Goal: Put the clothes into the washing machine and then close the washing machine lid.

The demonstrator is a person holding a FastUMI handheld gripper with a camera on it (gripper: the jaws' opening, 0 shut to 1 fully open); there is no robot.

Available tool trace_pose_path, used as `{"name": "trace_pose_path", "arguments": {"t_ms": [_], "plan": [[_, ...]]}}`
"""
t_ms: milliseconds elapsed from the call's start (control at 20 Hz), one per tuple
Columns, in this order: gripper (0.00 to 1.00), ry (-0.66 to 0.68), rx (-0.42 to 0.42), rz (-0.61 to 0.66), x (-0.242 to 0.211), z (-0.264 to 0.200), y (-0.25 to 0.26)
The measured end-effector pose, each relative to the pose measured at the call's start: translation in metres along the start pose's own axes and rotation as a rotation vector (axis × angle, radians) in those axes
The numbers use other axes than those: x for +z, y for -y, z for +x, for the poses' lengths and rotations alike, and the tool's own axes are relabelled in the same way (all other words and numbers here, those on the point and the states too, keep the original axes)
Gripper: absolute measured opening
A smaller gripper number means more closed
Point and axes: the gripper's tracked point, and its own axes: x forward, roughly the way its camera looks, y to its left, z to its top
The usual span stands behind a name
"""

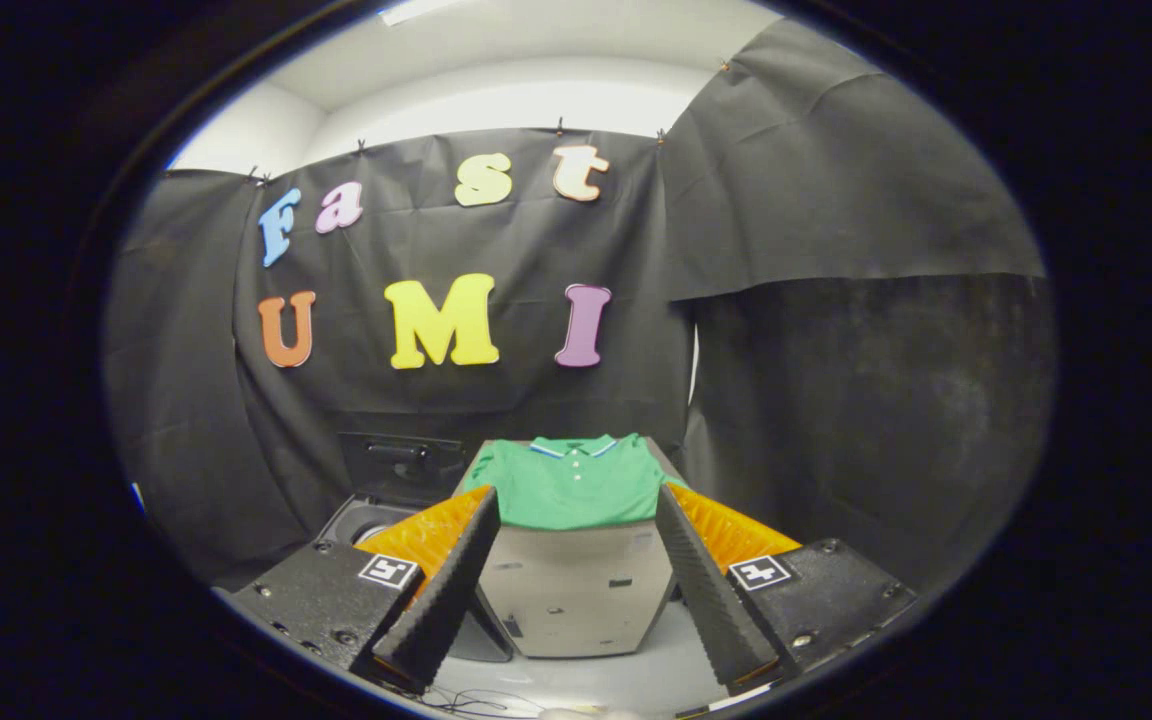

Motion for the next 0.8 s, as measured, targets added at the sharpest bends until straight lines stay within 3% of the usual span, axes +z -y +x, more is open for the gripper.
{"name": "trace_pose_path", "arguments": {"t_ms": [400,800], "plan": [[0.98,-0.062,0.037,-0.024,0.042,0.118,0.001],[0.98,-0.224,0.070,-0.015,0.037,0.235,-0.009]]}}
